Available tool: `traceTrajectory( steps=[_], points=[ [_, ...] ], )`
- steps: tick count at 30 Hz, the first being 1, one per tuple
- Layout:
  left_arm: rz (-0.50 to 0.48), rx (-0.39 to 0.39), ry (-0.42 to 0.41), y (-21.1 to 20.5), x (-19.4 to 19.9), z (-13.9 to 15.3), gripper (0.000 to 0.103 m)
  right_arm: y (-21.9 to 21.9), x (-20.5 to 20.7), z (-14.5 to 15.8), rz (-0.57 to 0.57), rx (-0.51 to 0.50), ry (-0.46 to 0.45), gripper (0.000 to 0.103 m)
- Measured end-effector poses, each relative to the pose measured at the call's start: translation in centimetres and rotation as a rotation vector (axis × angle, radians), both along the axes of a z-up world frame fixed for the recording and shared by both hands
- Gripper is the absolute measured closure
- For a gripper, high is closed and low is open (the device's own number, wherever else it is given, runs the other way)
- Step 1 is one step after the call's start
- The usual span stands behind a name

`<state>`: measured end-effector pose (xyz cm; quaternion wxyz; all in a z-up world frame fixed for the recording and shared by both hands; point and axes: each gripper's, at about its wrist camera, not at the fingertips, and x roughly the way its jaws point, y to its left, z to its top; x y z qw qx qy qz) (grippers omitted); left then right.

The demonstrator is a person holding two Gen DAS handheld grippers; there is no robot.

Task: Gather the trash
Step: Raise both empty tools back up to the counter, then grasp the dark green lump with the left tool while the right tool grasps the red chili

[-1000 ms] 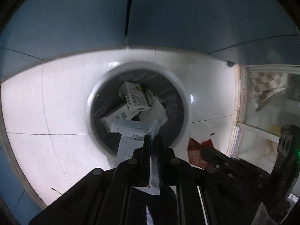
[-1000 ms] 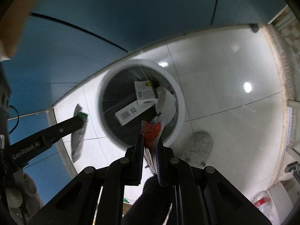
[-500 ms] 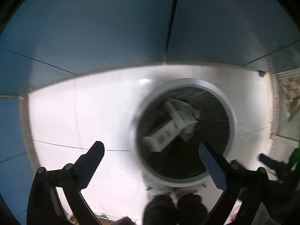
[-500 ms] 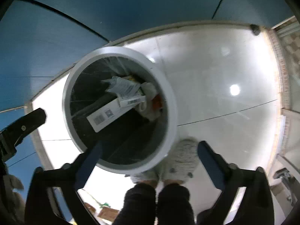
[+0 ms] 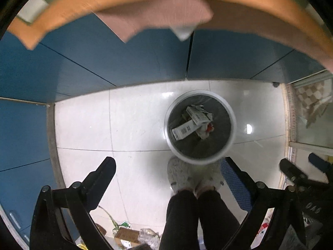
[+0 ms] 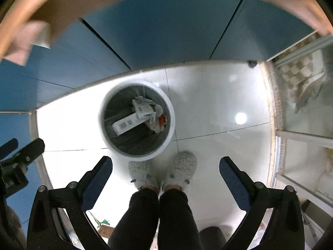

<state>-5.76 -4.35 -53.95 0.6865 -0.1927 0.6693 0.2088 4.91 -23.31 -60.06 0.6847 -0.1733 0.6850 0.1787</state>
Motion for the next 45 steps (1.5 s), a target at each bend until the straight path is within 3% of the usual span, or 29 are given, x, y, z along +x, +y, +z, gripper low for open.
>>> traceTrajectory(
  steps=[6,14,17,21,28,33,39,40,42,45],
  points=[
    [0.009,-0.018,-0.040,-0.8,-2.3,9.5,0.000,-0.4,-1.1,13.8,0.023,0.047,-0.063,0.000],
    [0.003,0.026,-0.086,-1.3,-4.4,20.1,0.000,-0.5,-3.7,27.6,0.065,0.088,-0.092,0.000],
    [-0.016,0.083,-0.115,-1.3,-4.8,23.7,0.000,-0.5,-5.0,30.6,0.065,0.113,-0.091,0.000],
    [-0.016,0.104,-0.227,-0.2,-4.6,28.0,0.000,0.3,-5.6,34.2,0.041,0.195,-0.091,0.000],
    [-0.002,0.256,-0.390,3.0,0.5,33.8,0.000,0.2,1.3,40.7,-0.092,0.357,-0.185,0.000],
    [0.006,0.345,-0.382,6.0,6.1,35.1,0.000,-0.3,10.6,42.0,-0.177,0.374,-0.229,0.000],
    [0.105,0.415,-0.225,9.5,15.8,33.0,0.000,2.2,25.5,39.4,-0.222,0.444,-0.171,0.003],
    [0.119,0.429,-0.195,9.8,17.2,32.5,0.000,3.4,27.4,38.8,-0.205,0.451,-0.156,0.007],
    [0.142,0.437,-0.138,10.9,20.1,31.3,0.000,6.8,30.7,37.2,-0.161,0.457,-0.107,0.041],
    [0.166,0.458,-0.062,12.5,23.4,29.5,0.000,13.2,35.2,34.5,-0.062,0.449,-0.058,0.053]
  ],
)
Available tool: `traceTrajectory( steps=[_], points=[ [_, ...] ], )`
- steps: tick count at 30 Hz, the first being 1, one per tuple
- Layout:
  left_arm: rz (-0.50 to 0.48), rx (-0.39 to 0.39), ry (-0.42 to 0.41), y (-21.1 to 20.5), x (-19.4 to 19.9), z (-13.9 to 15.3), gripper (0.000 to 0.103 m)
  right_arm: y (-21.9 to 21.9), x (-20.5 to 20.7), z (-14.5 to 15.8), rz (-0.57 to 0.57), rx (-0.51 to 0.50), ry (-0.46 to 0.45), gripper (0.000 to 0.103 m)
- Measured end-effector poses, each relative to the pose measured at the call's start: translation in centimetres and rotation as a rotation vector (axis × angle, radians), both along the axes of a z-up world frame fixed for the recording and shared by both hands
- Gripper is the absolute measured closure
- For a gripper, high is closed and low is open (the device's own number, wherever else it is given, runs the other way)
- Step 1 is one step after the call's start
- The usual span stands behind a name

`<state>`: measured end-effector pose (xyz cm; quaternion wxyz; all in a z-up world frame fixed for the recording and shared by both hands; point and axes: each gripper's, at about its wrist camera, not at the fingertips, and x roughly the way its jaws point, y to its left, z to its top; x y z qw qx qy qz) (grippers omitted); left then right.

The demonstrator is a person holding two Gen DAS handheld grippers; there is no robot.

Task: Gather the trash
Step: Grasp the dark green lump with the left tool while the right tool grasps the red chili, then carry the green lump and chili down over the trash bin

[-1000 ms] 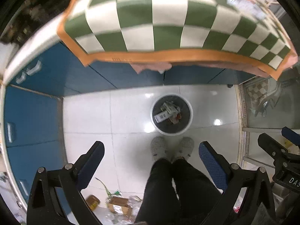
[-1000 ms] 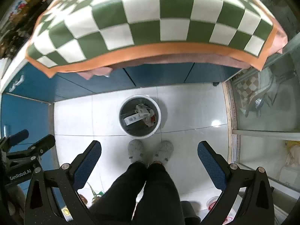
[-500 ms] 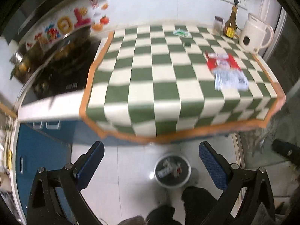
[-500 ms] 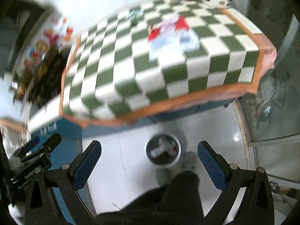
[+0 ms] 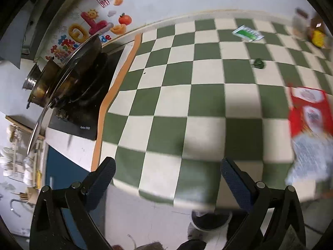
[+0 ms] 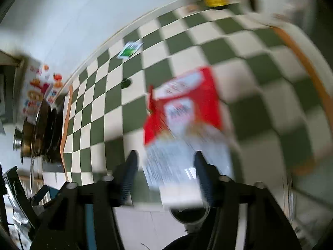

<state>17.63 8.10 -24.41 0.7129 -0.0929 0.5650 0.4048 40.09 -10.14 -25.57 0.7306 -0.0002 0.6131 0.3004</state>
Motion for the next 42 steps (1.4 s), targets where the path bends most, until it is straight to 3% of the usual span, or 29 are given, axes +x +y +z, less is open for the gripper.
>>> traceTrajectory(
  steps=[4,7,8,9,13,19,22,23,24,25,30,33,38,42],
  points=[
    [0.069,-0.019,0.055,2.3,2.9,-1.8,0.000,7.3,4.2,-4.3,0.099,-0.047,0.047,0.060],
    [0.120,-0.052,0.070,3.7,4.4,-2.6,0.000,11.1,6.0,-7.1,0.158,-0.094,0.070,0.072],
    [0.133,-0.071,0.066,4.2,4.9,-2.8,0.000,12.2,6.3,-7.7,0.184,-0.120,0.057,0.087],
    [0.136,-0.083,0.061,4.4,5.6,-2.8,0.000,12.6,6.1,-8.1,0.195,-0.130,0.044,0.094],
    [0.128,-0.152,0.005,5.2,8.5,-2.9,0.000,13.3,7.6,-7.0,0.194,-0.062,-0.001,0.094],
    [0.048,-0.379,-0.176,6.4,16.2,-4.2,0.002,11.6,12.6,-3.9,0.102,0.029,-0.021,0.094],
    [-0.012,-0.440,-0.196,6.2,20.4,-5.8,0.021,10.7,14.8,-4.0,0.077,0.014,-0.029,0.094],
    [-0.036,-0.447,-0.187,6.0,21.8,-6.4,0.036,10.4,15.4,-4.1,0.068,0.006,-0.032,0.094],
    [-0.053,-0.449,-0.176,5.7,22.6,-6.8,0.062,9.8,15.8,-4.3,0.057,-0.002,-0.035,0.094],
    [-0.070,-0.450,-0.154,5.4,23.4,-7.4,0.079,9.4,16.2,-4.4,0.049,-0.007,-0.036,0.094],
    [-0.090,-0.365,-0.139,4.2,23.1,-6.4,0.082,6.3,17.1,-3.9,0.000,0.005,-0.040,0.094],
    [-0.102,-0.301,-0.159,3.2,21.4,-4.2,0.082,5.1,16.1,-2.6,-0.017,0.029,-0.052,0.094],
    [-0.139,-0.163,-0.225,0.5,16.0,1.5,0.082,3.9,11.5,1.4,0.015,0.047,-0.132,0.094],
    [-0.174,-0.126,-0.290,-0.2,10.4,4.9,0.082,2.5,5.7,4.4,0.042,0.068,-0.182,0.094]
  ],
)
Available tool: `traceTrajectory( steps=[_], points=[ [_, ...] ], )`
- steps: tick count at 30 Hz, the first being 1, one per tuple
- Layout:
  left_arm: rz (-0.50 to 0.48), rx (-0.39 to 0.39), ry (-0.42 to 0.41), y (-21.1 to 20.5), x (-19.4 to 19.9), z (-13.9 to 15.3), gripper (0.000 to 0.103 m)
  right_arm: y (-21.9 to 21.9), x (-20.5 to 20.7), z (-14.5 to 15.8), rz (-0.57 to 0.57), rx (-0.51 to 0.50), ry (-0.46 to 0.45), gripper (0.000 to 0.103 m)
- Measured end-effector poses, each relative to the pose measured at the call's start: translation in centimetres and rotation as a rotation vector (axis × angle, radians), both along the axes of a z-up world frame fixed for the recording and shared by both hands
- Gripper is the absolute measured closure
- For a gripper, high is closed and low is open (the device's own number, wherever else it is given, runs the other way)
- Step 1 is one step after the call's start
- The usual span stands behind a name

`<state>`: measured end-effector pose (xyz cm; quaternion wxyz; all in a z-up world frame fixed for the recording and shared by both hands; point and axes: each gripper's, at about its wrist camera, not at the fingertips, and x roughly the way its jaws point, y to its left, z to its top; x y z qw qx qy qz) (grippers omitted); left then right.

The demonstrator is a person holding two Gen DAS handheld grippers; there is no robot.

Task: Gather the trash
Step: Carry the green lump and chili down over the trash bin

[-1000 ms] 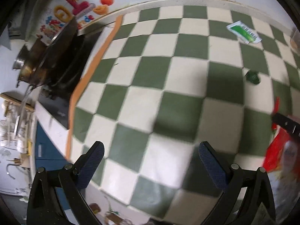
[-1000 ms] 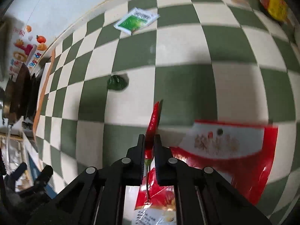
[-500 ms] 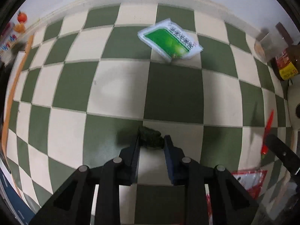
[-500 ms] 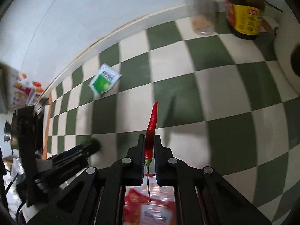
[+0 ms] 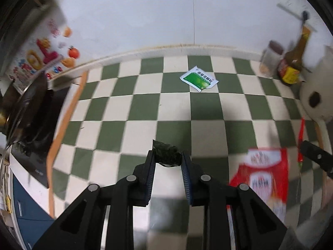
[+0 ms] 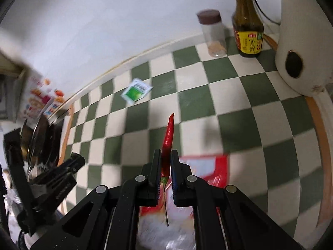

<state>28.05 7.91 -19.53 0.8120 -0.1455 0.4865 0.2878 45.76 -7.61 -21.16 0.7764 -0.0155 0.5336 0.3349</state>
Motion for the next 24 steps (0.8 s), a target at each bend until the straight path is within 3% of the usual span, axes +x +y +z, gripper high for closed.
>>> traceTrajectory(
  steps=[4,8,12,14,19,24],
  points=[
    [-0.040,-0.002,-0.066,-1.5,-6.5,2.2,0.082,-1.9,-8.4,2.5,0.008,0.022,-0.042,0.094],
    [-0.103,-0.026,-0.095,-3.9,-13.6,2.2,0.082,-4.6,-16.9,3.3,-0.015,0.027,-0.049,0.098],
    [-0.149,-0.054,-0.075,-6.0,-20.1,0.3,0.082,-7.9,-25.4,1.7,-0.046,0.011,-0.011,0.099],
    [-0.143,-0.113,-0.040,-6.6,-23.0,-1.6,0.082,-9.5,-29.6,-0.4,-0.054,-0.014,0.047,0.099],
    [-0.153,-0.222,0.085,-8.5,-28.4,-9.1,0.082,-13.2,-35.6,-7.0,-0.050,-0.079,0.157,0.099],
    [-0.096,-0.401,0.242,-9.6,-30.6,-23.1,0.081,-16.2,-38.1,-19.0,-0.087,-0.165,0.320,0.099]
  ],
)
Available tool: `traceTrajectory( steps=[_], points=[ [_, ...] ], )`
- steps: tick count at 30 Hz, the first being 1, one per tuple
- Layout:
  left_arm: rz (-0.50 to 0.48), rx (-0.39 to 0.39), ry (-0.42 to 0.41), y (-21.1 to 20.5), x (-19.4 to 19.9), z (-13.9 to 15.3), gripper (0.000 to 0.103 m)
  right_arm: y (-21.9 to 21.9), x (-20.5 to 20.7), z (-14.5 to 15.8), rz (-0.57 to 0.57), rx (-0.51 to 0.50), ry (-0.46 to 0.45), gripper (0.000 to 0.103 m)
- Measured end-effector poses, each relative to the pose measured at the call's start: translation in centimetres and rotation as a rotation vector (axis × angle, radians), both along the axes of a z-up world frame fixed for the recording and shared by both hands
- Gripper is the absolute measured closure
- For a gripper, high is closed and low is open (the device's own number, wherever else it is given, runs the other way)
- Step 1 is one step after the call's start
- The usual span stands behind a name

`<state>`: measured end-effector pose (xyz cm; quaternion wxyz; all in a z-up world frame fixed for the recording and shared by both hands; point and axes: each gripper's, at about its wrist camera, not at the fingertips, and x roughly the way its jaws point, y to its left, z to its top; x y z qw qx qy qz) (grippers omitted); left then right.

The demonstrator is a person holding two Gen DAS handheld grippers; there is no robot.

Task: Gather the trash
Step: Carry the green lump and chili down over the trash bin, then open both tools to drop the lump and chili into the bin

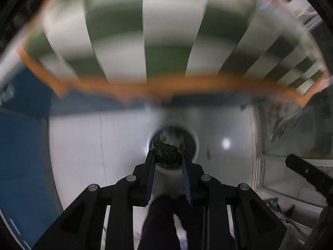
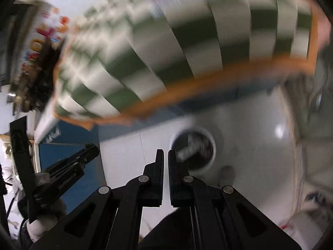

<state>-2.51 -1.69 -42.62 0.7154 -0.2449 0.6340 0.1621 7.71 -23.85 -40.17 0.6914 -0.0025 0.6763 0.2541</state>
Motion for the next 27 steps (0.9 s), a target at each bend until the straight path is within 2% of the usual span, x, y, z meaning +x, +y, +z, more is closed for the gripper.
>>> traceTrajectory(
  steps=[2,5,6,7,8,9,10,11,14,16,18,19,22,24,27],
  points=[
    [0.030,-0.047,0.051,-0.3,0.0,-5.6,0.079,-0.8,-0.6,-6.7,-0.006,-0.037,0.066,0.099],
    [0.028,-0.156,0.108,-1.1,0.9,-14.1,0.077,-1.0,-0.8,-15.0,0.009,-0.114,0.082,0.099],
    [0.026,-0.171,0.123,-1.4,1.2,-16.7,0.076,-1.0,-0.7,-16.8,0.012,-0.131,0.083,0.099],
    [0.024,-0.170,0.133,-1.6,1.5,-18.6,0.074,-1.1,-0.6,-20.0,0.019,-0.159,0.085,0.099],
    [0.019,-0.173,0.140,-1.8,1.9,-20.6,0.063,-0.9,-0.3,-21.4,0.021,-0.174,0.084,0.099],
    [0.017,-0.181,0.140,-1.9,2.2,-22.2,0.042,-1.0,0.0,-23.4,0.019,-0.199,0.081,0.098],
    [0.016,-0.175,0.141,-2.1,2.5,-23.3,0.029,-0.9,0.2,-25.6,0.014,-0.217,0.087,0.098],
    [0.014,-0.156,0.146,-2.2,2.9,-24.6,0.011,-1.0,0.3,-27.6,0.015,-0.241,0.092,0.098],
    [0.017,-0.132,0.160,-2.1,2.8,-26.6,0.008,0.1,1.1,-31.2,0.038,-0.290,0.093,0.095],
    [0.014,-0.101,0.178,-1.8,2.6,-27.4,0.008,0.8,1.0,-33.3,0.062,-0.335,0.083,0.077],
    [0.015,-0.069,0.193,-1.6,2.3,-27.9,0.007,1.8,0.9,-34.7,0.087,-0.361,0.074,0.021],
    [0.016,-0.056,0.202,-1.2,1.8,-28.0,0.007,2.3,0.6,-35.4,0.103,-0.375,0.071,0.013],
    [0.022,-0.032,0.220,-0.2,0.8,-27.8,0.007,3.3,0.0,-36.1,0.129,-0.408,0.052,0.009],
    [0.022,-0.014,0.222,0.2,0.4,-27.0,0.007,3.6,-0.1,-35.9,0.132,-0.413,0.043,0.000],
    [0.015,0.012,0.229,0.8,-0.3,-25.8,0.007,4.2,-0.2,-34.8,0.139,-0.417,0.022,0.000]
  ],
)
